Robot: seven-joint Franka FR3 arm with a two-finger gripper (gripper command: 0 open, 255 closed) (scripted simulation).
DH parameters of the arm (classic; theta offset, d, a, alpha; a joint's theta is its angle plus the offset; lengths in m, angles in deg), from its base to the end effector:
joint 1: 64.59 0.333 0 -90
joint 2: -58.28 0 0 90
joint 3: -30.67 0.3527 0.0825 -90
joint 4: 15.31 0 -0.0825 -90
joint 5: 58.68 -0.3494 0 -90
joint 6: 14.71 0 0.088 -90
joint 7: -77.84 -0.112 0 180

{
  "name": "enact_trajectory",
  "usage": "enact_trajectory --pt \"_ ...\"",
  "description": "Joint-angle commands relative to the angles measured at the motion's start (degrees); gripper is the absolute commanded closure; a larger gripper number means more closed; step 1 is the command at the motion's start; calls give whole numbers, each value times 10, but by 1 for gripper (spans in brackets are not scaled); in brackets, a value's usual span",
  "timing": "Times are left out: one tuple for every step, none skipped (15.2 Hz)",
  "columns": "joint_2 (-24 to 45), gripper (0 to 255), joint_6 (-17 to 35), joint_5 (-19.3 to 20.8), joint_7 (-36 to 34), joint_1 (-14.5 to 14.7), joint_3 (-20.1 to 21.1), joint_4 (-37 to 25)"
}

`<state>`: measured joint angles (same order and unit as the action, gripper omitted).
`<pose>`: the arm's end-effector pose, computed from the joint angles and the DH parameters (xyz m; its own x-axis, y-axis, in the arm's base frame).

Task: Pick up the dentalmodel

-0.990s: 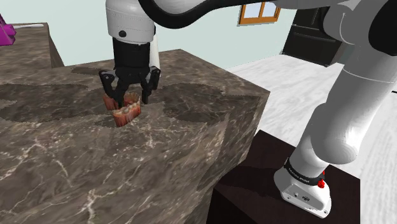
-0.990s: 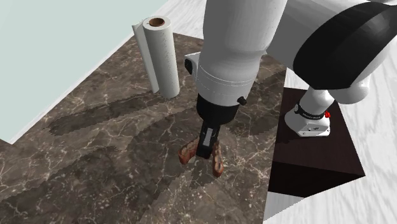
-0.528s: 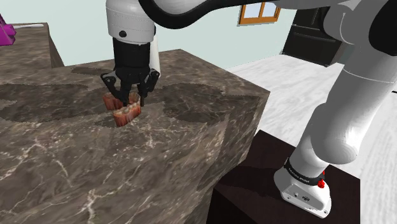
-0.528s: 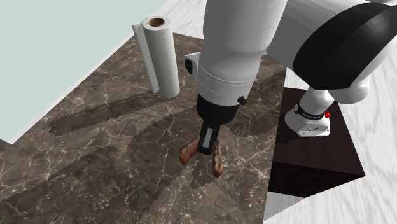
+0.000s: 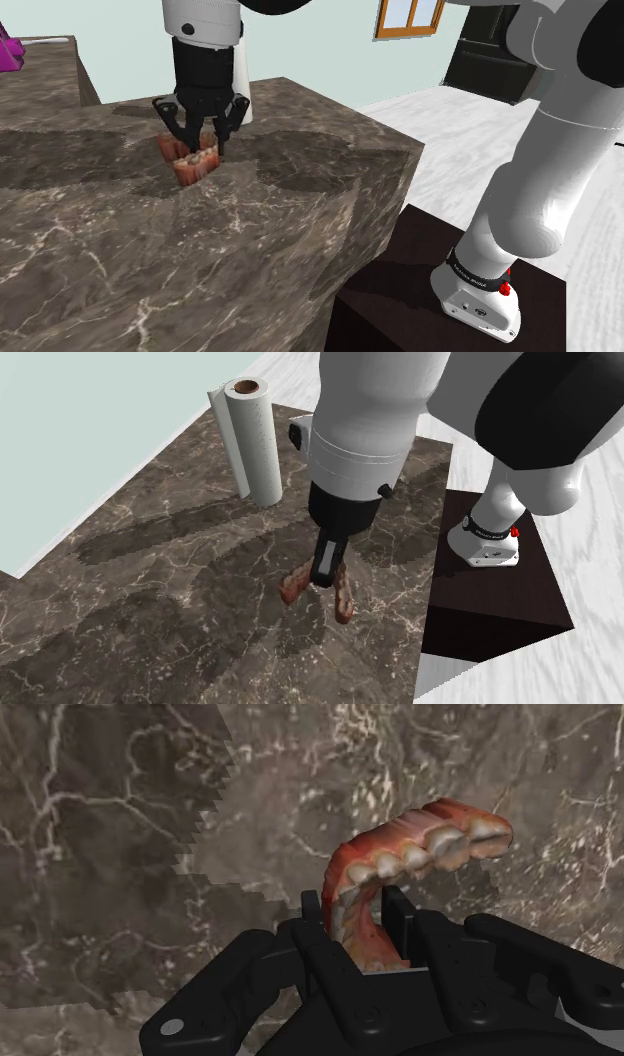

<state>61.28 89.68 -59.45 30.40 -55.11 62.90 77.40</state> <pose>0.4218 0.3657 0.6352 0.9909 -0.1102 0.0769 -0.0983 -0.9846 -0.1448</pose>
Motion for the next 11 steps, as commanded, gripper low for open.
enact_trajectory --pt "4 255 -17 3 -3 2 1 -20" --pt "6 255 -25 4 -4 2 1 -30" --pt "8 255 -33 5 -5 3 2 -40" --pt "10 255 -42 7 -6 3 2 -50" --pt "13 255 -50 8 -7 4 3 -61" --pt "15 255 -59 10 -8 5 3 -72" --pt "18 255 -67 12 -10 6 4 -83" --pt "21 255 -76 13 -11 7 4 -94" --pt "25 255 -85 16 -13 8 5 -106" --pt "25 255 -86 16 -13 8 5 -108" --pt "25 255 -86 16 -13 8 5 -108"
